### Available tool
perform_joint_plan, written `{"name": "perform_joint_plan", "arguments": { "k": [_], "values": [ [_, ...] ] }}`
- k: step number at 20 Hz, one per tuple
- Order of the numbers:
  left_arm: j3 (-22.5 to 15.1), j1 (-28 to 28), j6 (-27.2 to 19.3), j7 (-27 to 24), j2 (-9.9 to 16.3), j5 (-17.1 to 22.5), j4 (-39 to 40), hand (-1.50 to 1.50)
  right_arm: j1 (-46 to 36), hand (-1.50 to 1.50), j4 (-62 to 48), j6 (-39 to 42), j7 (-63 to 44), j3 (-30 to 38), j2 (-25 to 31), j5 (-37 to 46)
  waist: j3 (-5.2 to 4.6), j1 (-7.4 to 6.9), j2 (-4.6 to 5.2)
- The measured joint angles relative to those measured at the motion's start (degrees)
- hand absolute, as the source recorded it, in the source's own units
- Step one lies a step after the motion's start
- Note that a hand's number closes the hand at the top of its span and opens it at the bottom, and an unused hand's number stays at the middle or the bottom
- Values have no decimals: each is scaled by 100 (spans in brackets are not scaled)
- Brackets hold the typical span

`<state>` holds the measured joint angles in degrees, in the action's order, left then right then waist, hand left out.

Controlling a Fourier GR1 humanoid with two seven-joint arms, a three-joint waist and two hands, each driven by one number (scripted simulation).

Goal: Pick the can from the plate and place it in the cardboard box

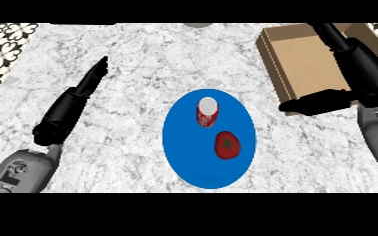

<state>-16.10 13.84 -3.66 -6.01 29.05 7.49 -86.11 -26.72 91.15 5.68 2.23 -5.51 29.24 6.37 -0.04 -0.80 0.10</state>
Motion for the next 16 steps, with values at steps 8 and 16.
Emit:
{"name": "perform_joint_plan", "arguments": {
  "k": [8, 16],
  "values": [
    [77, -7, 110, -33, -101, -67, -11, 0, -565, -150, 195, 811, -407, -951, 352, 980, -3, 23, -18],
    [196, 20, 266, -87, -131, -72, 81, 0, -1470, -150, 559, 2187, -2128, -2123, 12, 1468, -8, 21, -30]
  ]
}}
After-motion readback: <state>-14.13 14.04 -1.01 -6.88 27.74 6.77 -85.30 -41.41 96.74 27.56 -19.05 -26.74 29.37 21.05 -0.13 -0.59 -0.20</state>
